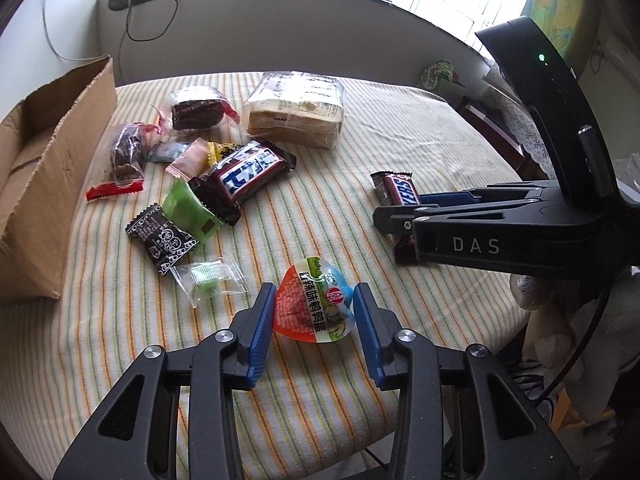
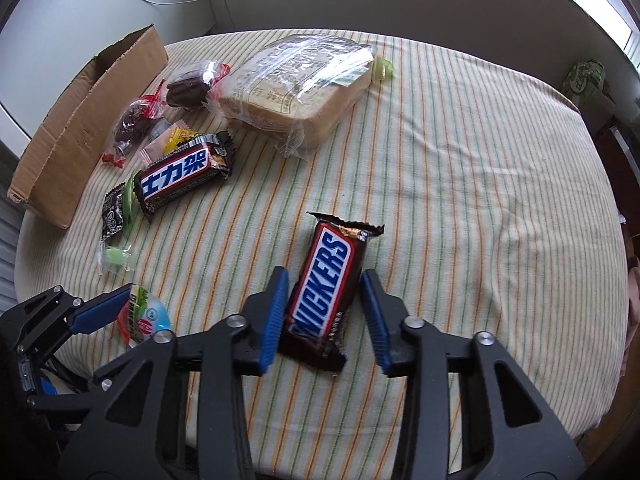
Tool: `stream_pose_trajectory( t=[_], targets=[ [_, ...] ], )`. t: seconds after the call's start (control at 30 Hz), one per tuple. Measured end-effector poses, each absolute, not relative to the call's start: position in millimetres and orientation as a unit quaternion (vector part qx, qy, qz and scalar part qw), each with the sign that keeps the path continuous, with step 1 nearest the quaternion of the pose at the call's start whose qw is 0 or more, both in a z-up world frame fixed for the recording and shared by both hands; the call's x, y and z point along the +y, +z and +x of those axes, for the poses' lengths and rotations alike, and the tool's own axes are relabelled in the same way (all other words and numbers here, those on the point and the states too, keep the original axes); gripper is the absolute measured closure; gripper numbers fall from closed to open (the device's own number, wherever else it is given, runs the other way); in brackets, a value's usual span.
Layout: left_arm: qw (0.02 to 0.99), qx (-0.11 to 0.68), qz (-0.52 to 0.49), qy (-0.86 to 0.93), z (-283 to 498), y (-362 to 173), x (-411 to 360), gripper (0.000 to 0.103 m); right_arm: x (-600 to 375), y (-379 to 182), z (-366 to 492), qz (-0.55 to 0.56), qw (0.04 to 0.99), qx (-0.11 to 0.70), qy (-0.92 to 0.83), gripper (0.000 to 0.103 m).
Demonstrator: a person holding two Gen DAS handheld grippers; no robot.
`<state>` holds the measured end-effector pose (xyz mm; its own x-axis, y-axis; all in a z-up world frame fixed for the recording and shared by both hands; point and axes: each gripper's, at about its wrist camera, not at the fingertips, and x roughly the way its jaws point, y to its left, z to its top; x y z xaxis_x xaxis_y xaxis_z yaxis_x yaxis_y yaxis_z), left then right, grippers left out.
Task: Organize snacks
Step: 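Grasp the Snickers bar with the right tool while the left tool grasps the red-green candy pack, then carry both snacks to the cardboard box and open both tools to drop them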
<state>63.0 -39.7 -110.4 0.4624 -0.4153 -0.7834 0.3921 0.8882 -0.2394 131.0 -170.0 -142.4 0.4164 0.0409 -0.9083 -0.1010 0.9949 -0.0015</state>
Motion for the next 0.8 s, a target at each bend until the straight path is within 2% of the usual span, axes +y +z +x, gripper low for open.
stream_pose_trajectory(
  t=[0.07,0.53,0.8],
  targets=[
    [0.855,0.463,-0.014,-0.233,63.8,-110.7,-38.4,0.066,-172.8,-141.6,130.7,-0.027,0.841,0.538,0.045,0.073],
    [0.860,0.458,-0.022,-0.225,62.0,-106.5,-33.2,0.069,-181.4,-136.8,118.4,-0.005,0.850,0.523,0.053,0.074],
    [0.869,0.443,-0.029,-0.219,62.6,-89.7,-25.1,0.070,-176.3,-112.4,114.0,0.000,0.864,0.499,0.066,0.074]
  ],
)
